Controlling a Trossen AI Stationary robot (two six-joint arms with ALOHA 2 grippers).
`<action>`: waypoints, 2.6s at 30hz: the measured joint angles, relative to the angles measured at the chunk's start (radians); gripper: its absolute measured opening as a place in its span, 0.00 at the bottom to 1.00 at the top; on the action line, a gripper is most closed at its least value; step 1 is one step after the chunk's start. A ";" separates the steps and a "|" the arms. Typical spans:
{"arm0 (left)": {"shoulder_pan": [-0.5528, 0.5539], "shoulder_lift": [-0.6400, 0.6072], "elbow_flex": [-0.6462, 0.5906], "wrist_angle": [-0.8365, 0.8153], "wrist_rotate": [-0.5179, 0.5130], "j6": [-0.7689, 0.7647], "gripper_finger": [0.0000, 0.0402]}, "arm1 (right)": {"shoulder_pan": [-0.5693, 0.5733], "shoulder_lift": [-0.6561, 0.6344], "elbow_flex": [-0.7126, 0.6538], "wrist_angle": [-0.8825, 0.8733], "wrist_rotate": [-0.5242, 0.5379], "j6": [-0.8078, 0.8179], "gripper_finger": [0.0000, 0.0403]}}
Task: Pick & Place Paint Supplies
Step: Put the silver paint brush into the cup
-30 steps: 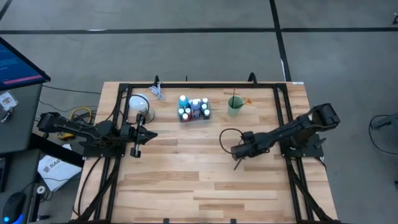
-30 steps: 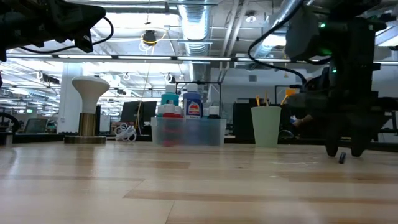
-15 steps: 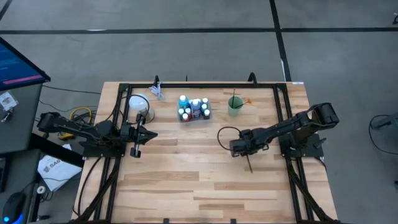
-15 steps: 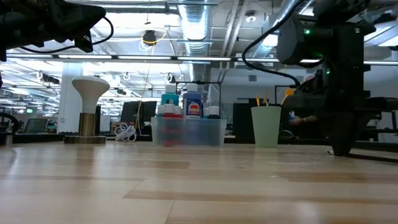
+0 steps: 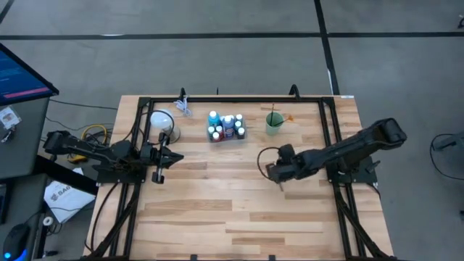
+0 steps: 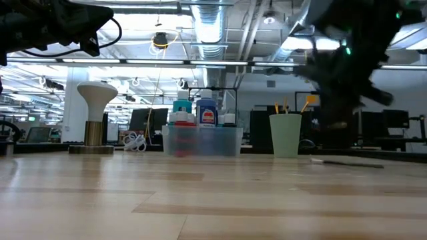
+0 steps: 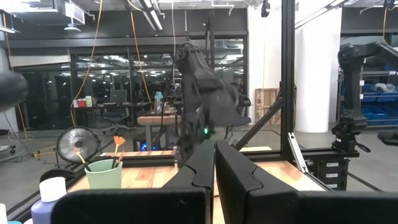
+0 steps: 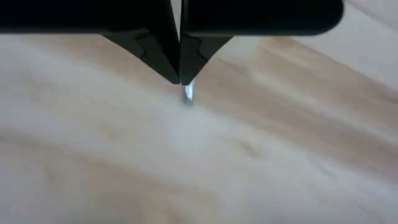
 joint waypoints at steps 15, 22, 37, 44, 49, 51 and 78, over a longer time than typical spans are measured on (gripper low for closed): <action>0.000 0.000 0.000 0.000 0.000 0.000 0.00 | -0.052 -0.222 0.003 0.163 0.111 -0.256 0.00; 0.000 0.000 0.000 0.000 0.000 0.000 0.00 | -0.048 0.056 0.076 0.429 -0.039 -0.456 0.00; 0.000 0.000 0.000 0.000 0.000 0.000 0.00 | 0.014 0.629 0.701 0.083 -0.035 -0.631 0.37; 0.000 0.000 0.000 0.000 0.000 0.000 0.00 | 0.029 0.775 0.825 0.097 -0.068 -0.632 0.50; 0.000 0.000 0.000 0.000 0.000 0.000 0.00 | 0.033 0.817 0.852 0.104 -0.076 -0.643 0.52; 0.000 0.000 0.000 0.000 0.000 0.000 0.00 | 0.033 0.821 0.853 0.102 -0.083 -0.643 0.52; 0.000 0.000 0.000 0.000 0.000 0.000 0.00 | 0.095 0.640 0.836 -0.077 0.063 -0.675 0.00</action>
